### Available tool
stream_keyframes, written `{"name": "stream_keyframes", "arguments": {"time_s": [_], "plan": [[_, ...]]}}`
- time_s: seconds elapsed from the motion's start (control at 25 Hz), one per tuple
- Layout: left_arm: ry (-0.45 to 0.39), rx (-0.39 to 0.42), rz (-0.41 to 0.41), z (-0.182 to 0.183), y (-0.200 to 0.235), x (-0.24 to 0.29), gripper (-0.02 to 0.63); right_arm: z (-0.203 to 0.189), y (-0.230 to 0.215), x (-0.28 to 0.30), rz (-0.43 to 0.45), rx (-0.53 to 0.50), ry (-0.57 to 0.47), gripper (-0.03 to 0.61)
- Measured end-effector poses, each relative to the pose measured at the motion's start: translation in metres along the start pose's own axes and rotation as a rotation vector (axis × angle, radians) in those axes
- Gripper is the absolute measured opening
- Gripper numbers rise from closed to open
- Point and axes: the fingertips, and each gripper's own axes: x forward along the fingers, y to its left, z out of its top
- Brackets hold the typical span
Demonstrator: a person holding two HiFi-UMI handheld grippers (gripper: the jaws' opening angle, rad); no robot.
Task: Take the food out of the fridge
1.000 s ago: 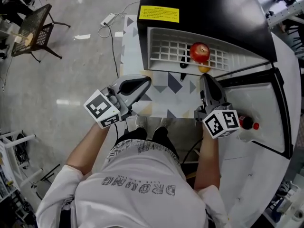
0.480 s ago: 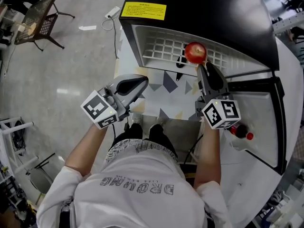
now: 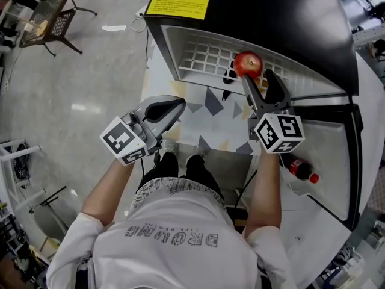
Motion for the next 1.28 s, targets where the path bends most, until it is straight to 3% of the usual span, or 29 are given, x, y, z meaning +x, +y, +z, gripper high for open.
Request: {"name": "stream_keyframes", "arguments": {"time_s": [0.36,0.68,1.28], "plan": [[0.004,-0.017,0.024,-0.010,0.004,-0.006,0.006,-0.007,-0.004,0.021,0.009,-0.063,0.049,0.310],[0.001,-0.030,0.032,-0.013,0.008,-0.008,0.008,-0.014,-0.004,0.037,-0.001,-0.091,0.094,0.313],[-0.005,-0.021,0.008,-0.007,0.011,-0.017,0.008,-0.004,0.000,0.029,-0.038,-0.082,0.046,0.311]]}}
